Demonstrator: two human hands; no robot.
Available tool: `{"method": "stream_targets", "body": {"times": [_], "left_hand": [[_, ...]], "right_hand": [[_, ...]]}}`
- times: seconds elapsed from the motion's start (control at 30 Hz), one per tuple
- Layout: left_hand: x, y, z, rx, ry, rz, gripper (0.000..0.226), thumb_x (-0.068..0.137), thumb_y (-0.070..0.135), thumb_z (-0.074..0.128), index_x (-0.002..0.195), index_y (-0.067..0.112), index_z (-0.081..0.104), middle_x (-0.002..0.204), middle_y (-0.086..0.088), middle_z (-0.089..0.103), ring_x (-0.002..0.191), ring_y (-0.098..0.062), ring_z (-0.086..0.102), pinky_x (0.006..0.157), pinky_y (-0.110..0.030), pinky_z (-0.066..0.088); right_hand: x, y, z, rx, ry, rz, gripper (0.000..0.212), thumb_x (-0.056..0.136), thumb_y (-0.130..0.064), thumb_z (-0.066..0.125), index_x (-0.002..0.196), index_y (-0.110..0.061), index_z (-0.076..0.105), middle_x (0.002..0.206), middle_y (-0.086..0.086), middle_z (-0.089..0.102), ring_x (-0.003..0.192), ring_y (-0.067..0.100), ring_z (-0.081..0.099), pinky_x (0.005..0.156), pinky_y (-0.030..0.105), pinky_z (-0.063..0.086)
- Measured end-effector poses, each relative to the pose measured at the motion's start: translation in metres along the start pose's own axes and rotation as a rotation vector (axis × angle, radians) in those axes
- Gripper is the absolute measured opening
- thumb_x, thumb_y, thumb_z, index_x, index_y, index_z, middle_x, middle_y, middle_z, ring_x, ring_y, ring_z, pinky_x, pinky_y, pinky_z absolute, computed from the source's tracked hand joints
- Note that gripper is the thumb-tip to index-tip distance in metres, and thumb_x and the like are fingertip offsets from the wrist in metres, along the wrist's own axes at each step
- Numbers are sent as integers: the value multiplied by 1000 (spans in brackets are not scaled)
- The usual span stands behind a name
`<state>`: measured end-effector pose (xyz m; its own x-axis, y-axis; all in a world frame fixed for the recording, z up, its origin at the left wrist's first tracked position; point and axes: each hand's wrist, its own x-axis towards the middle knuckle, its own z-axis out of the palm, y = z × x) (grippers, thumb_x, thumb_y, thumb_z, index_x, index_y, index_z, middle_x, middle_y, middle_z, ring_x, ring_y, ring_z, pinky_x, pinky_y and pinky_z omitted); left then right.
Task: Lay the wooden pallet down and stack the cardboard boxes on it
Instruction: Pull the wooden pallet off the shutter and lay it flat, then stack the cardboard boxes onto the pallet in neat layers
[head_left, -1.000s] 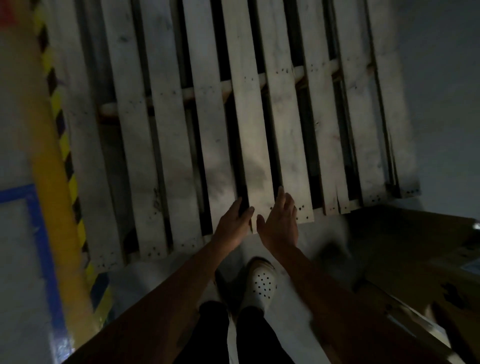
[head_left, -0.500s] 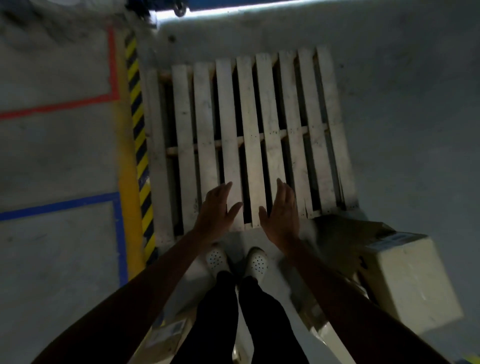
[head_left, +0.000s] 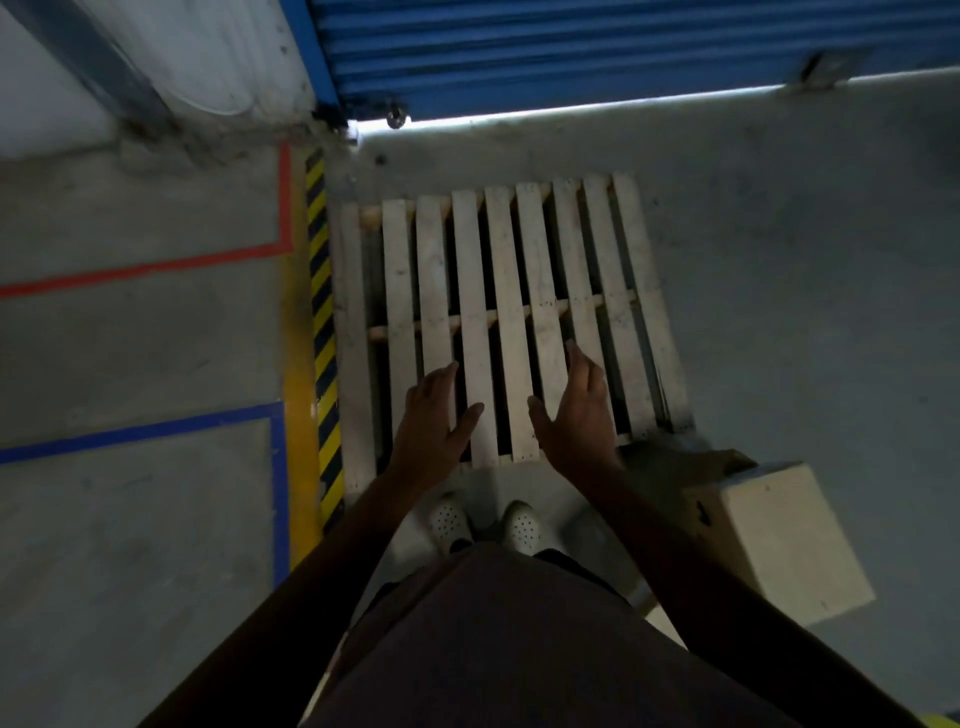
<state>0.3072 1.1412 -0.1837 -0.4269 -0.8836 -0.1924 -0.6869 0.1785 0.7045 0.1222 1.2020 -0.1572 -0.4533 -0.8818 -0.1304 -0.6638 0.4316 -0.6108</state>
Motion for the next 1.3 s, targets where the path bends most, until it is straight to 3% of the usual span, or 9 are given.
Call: {"method": "stream_targets", "body": {"times": [0.23,0.43,0.6,0.83,0.97,1.13,1.3], "left_hand": [[0,4,-11,-86,19,-8,84,89,67,38,155,16,24,156,-9,33,144,-25,30,111,-36,30],[10,10,-12,-70,13,25,67,98,40,54,154,13,27,156,-12,34,144,-26,29,109,-29,24],[18,18,-3,-66,-35,81,67,98,42,52,154,15,27,155,-10,35,144,-26,30,111,-33,26],[33,53,19,-79,-133,165,65,99,35,55,154,12,28,155,-12,35,144,-24,32,107,-27,29],[41,80,45,-84,-214,210,66,98,38,56,154,19,27,157,-7,34,146,-22,29,113,-37,33],[40,129,89,-37,-309,249,65,99,40,53,155,22,25,158,-7,29,145,-22,29,104,-27,31],[29,185,149,5,-396,288,64,99,40,54,154,20,28,157,-8,33,144,-23,33,112,-38,36]], "right_hand": [[-17,3,0,65,29,94,83,91,-28,69,156,-15,20,157,14,29,143,31,35,107,45,42],[-21,7,-2,95,80,162,84,90,-27,70,156,-14,20,157,14,31,142,32,37,107,45,42],[-24,13,-9,124,141,229,83,89,-26,71,155,-13,22,153,15,35,137,33,43,105,46,46],[-35,39,-31,165,251,328,82,92,-29,69,156,-11,21,157,17,32,139,34,40,105,48,44],[-49,66,-52,209,332,392,81,93,-31,67,156,-14,20,159,13,30,141,32,39,109,49,44],[-74,113,-85,285,401,509,82,93,-30,67,157,-13,19,156,15,34,138,31,42,107,43,41],[-107,171,-121,353,452,616,81,92,-30,68,156,-13,21,156,15,33,140,32,39,111,45,38]]}}
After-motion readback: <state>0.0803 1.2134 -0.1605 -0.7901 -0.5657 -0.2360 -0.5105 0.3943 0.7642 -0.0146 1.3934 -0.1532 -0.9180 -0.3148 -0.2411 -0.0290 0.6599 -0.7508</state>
